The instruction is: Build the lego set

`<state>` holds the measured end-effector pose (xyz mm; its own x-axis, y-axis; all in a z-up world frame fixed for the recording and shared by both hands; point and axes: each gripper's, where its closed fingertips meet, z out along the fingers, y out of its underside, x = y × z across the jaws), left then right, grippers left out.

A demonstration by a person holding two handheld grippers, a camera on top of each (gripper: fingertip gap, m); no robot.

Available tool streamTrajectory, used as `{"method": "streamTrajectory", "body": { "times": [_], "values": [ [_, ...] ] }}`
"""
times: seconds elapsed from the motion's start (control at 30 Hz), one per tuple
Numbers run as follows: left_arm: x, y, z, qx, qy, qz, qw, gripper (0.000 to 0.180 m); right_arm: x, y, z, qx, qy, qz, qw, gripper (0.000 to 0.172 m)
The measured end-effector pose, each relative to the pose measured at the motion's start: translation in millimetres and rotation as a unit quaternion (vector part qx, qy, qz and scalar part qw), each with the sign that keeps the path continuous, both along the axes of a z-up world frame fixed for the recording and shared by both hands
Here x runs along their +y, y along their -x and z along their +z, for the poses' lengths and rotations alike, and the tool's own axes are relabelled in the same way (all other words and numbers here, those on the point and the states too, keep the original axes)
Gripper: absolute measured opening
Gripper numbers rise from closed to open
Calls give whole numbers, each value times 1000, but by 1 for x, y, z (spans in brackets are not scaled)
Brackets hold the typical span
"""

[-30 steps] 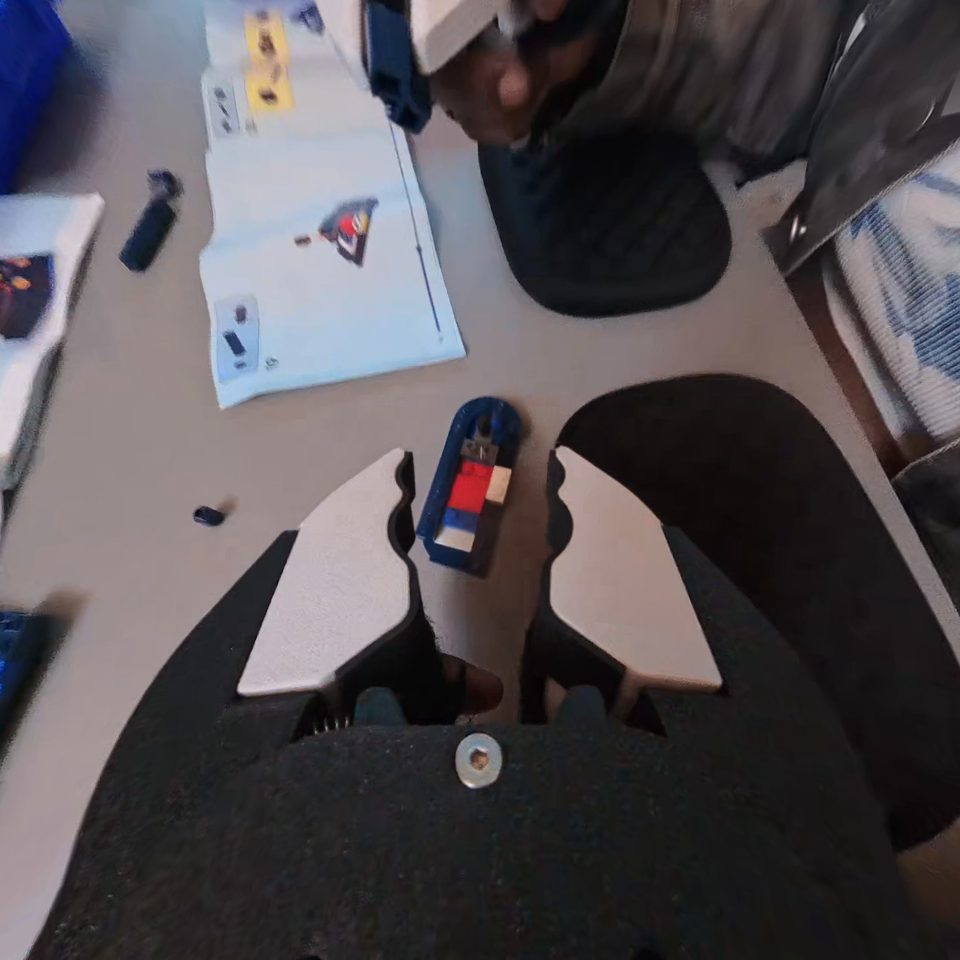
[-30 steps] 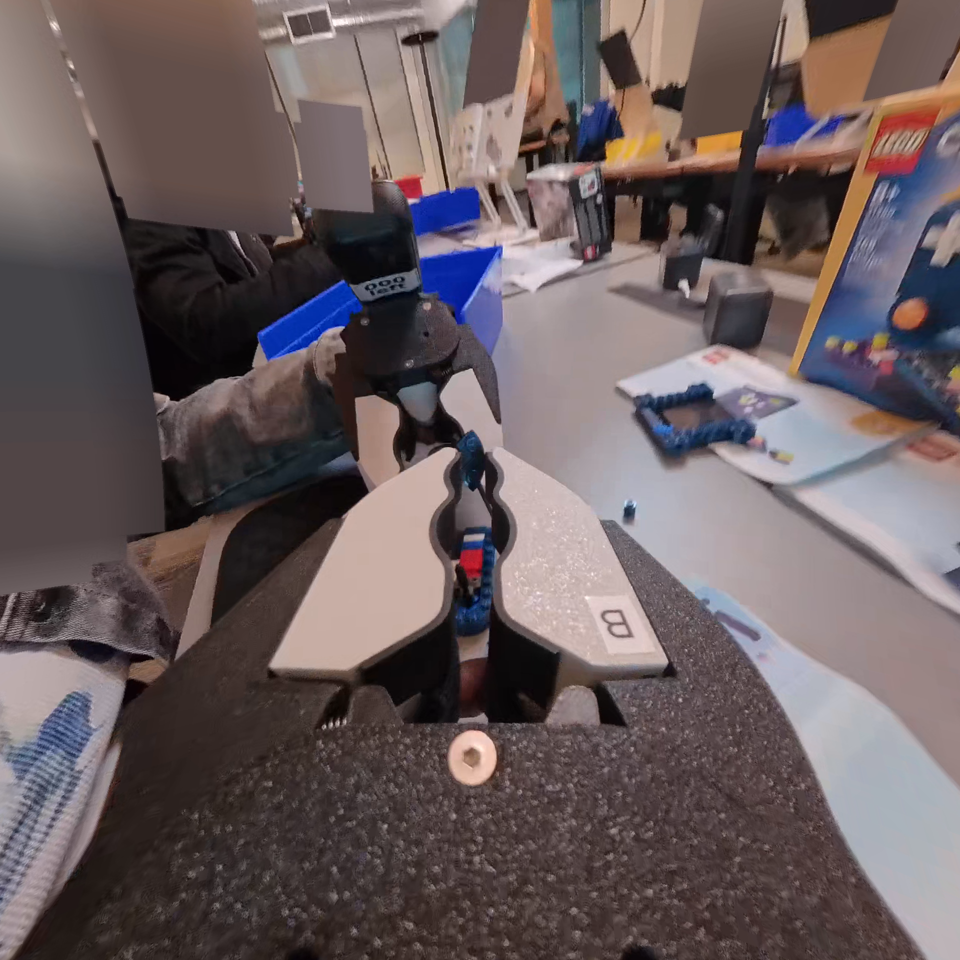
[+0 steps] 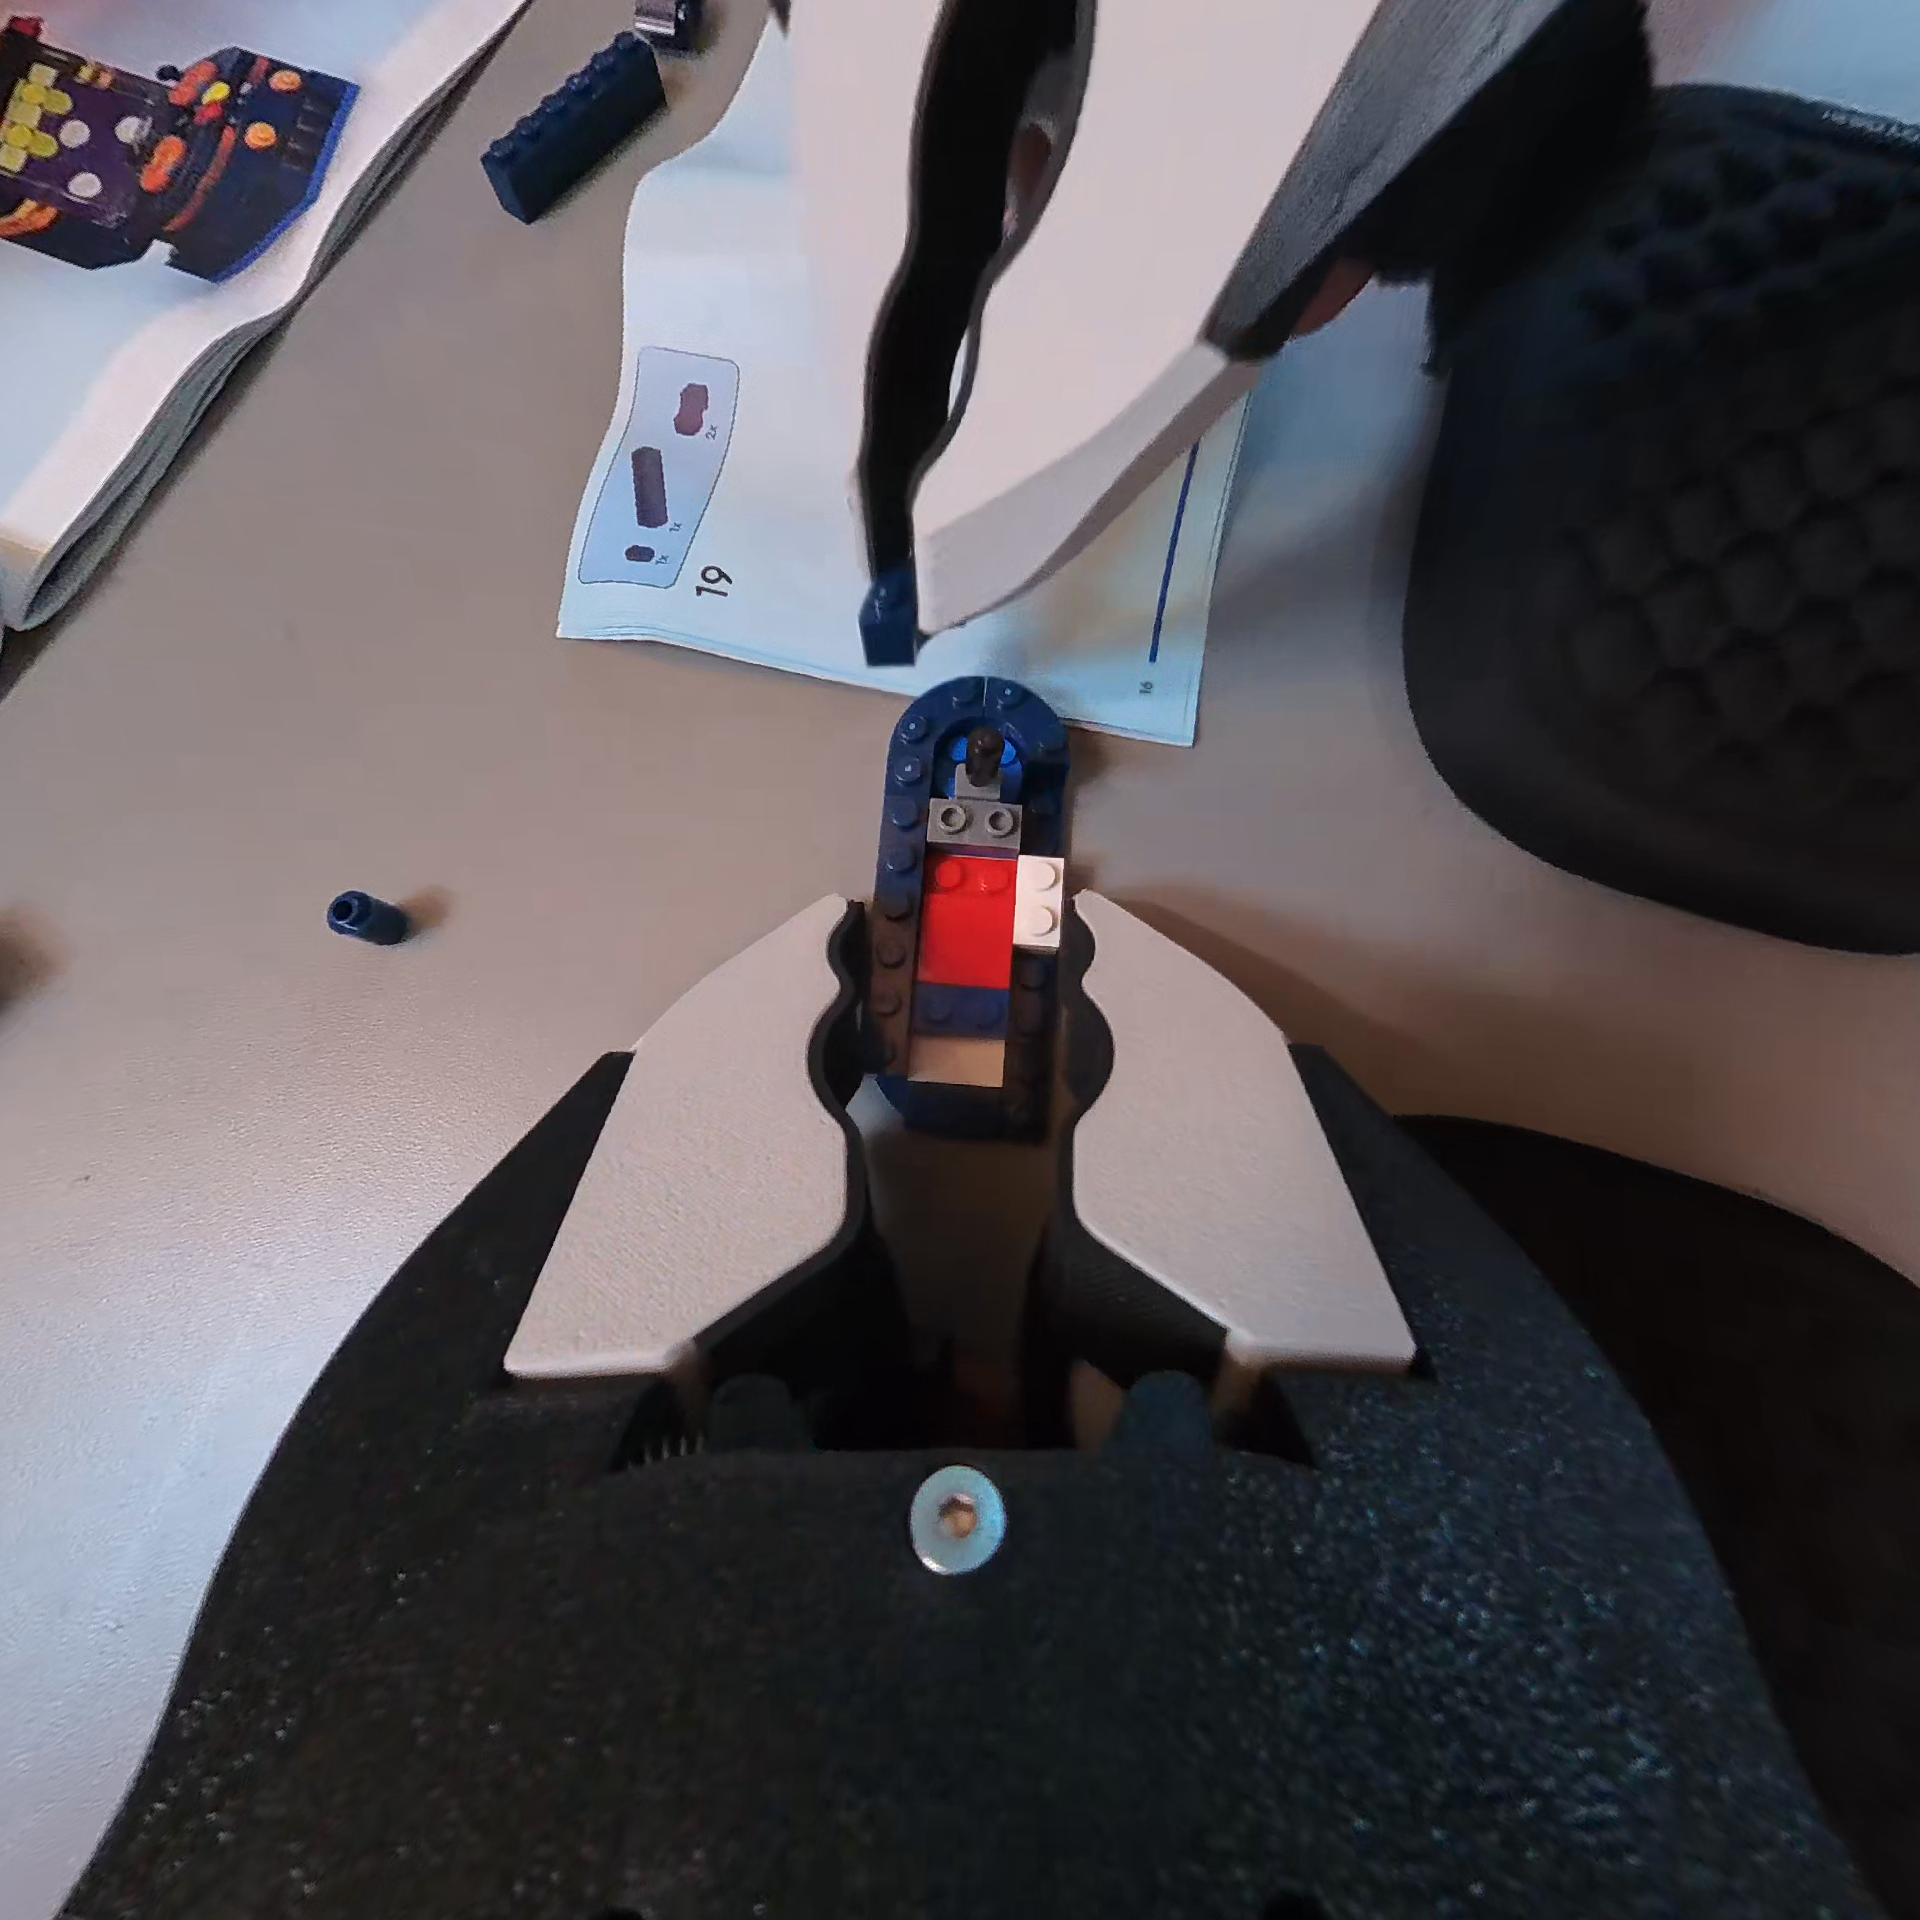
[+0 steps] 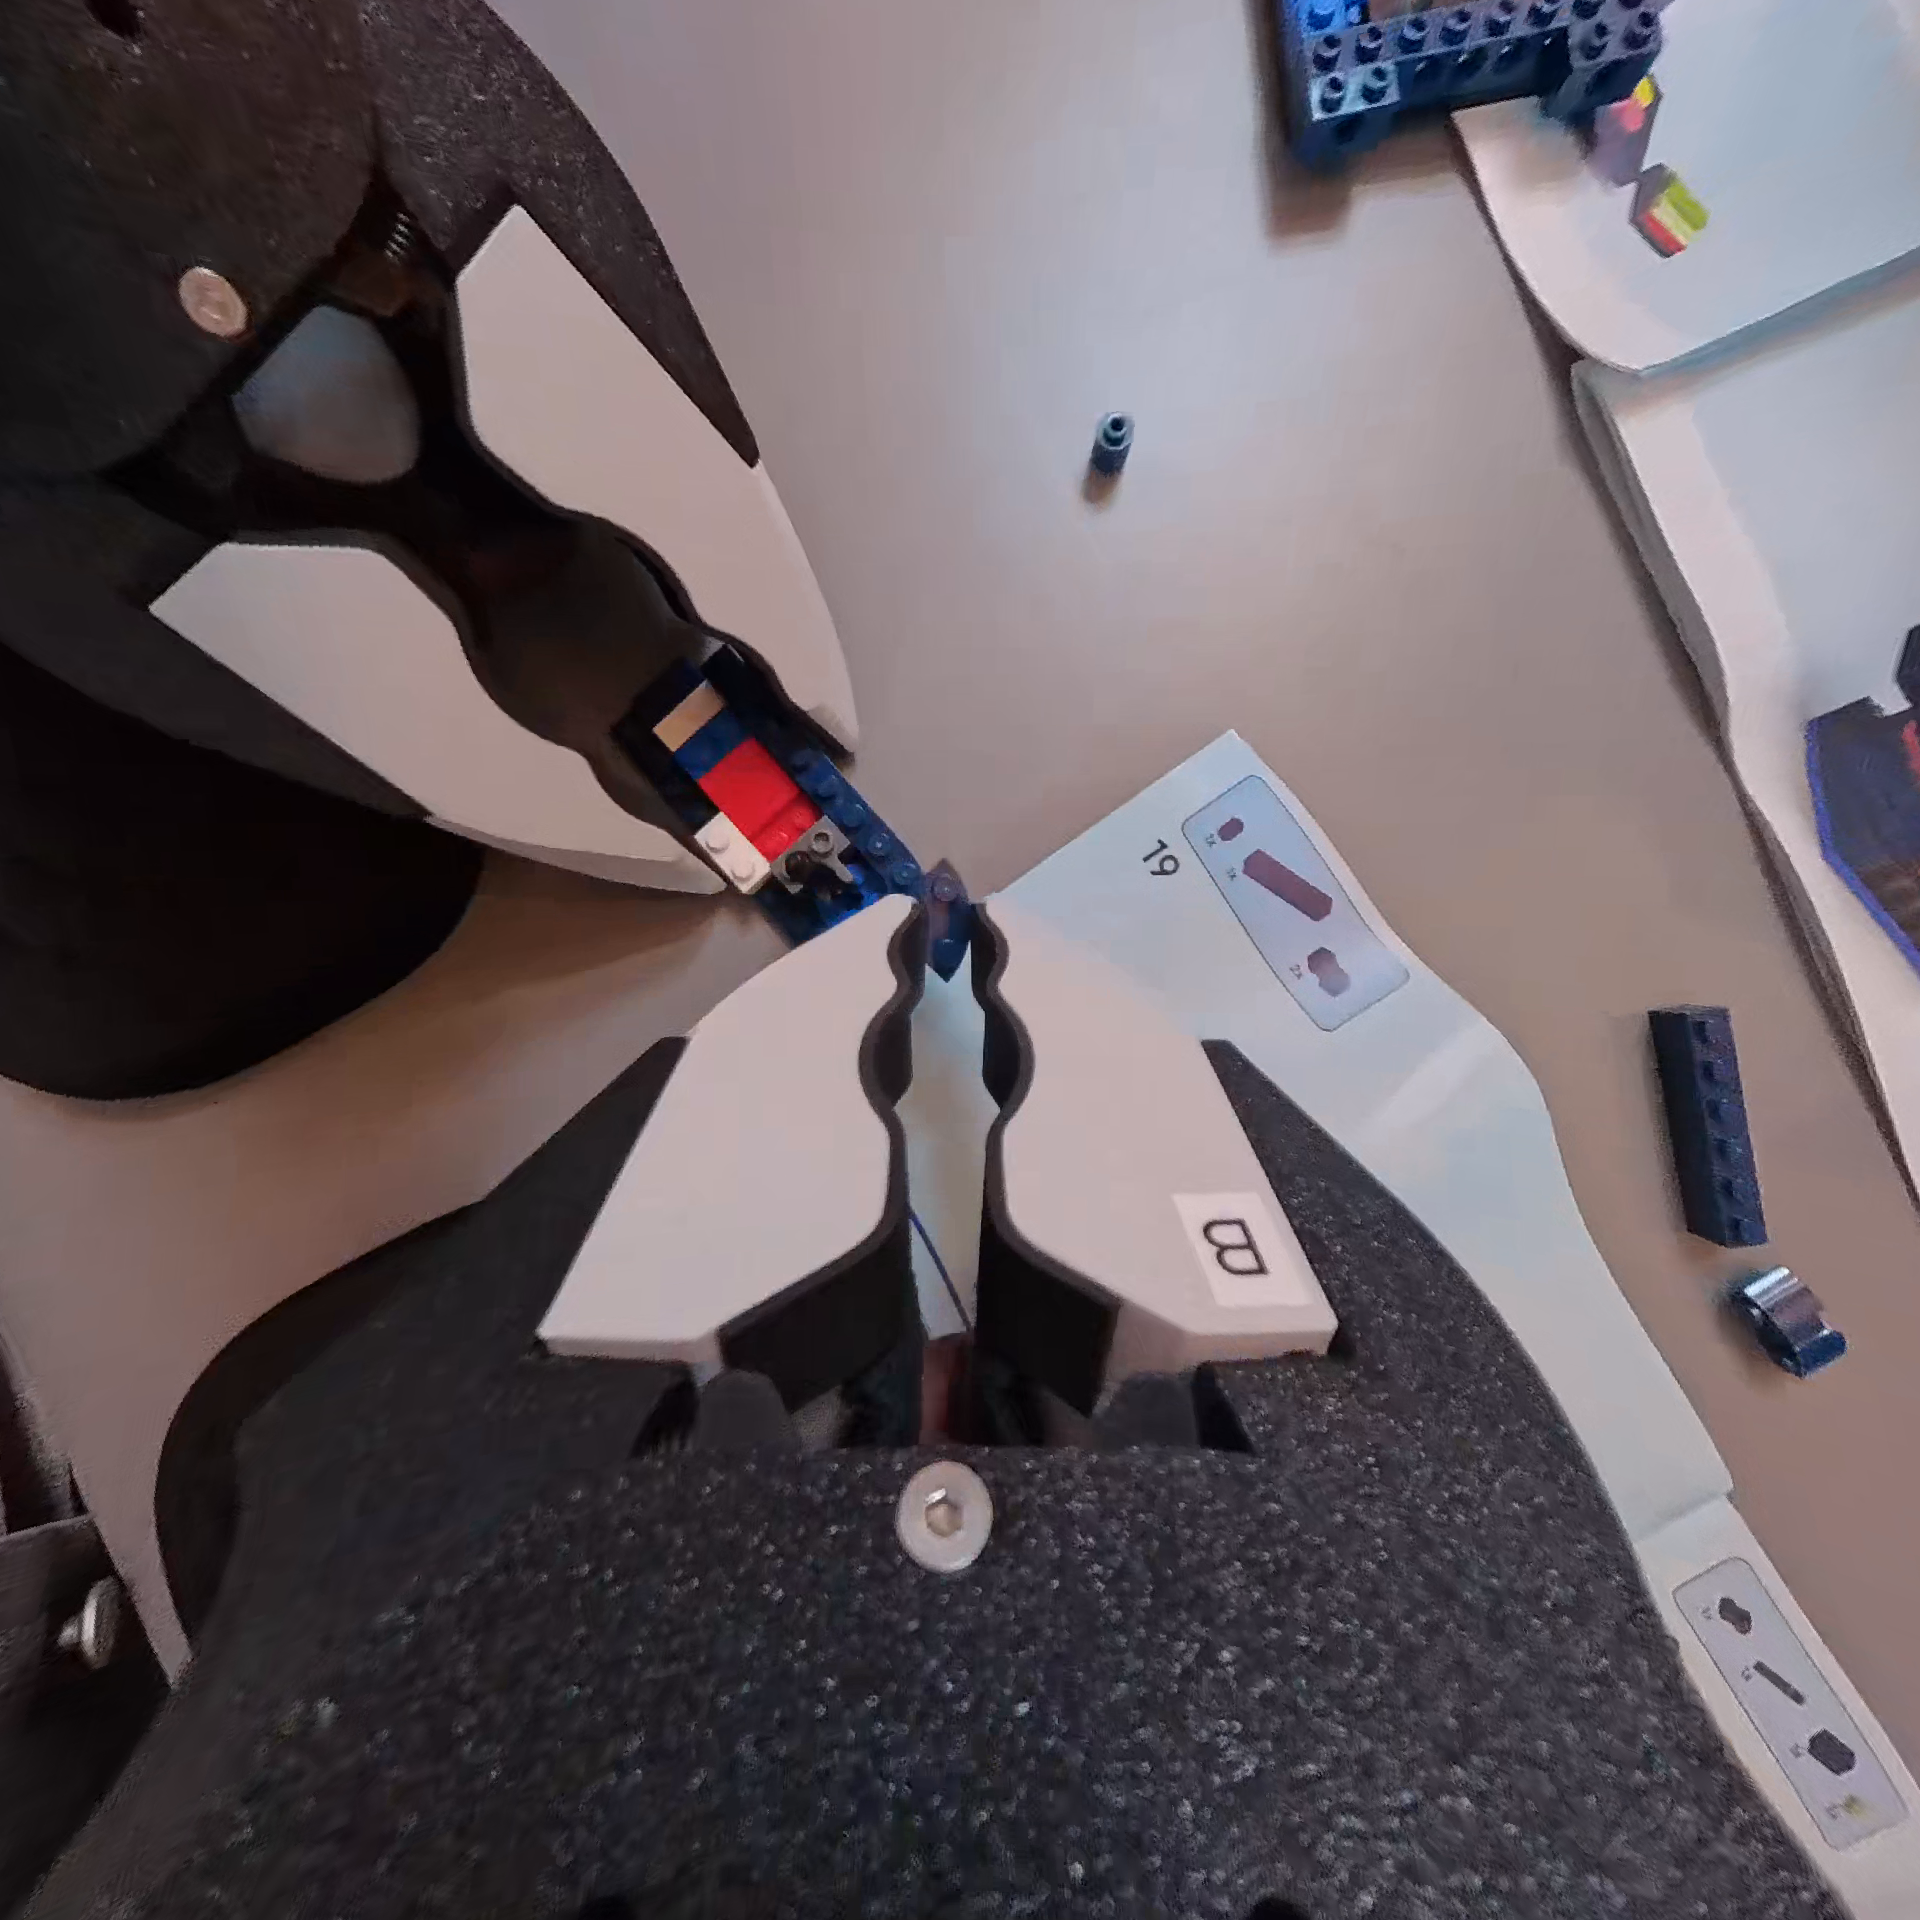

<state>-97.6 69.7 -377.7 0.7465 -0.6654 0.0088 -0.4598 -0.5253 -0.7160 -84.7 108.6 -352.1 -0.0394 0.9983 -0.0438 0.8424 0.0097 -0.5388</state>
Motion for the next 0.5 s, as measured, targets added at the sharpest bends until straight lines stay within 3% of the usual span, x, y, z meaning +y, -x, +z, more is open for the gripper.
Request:
{"method": "streamTrajectory", "body": {
  "times": [0.5],
  "values": [
    [0,0,-1,7,-4,-7,1000,35,-8,2,-5,-23,-25,4,999,8]
  ]
}}
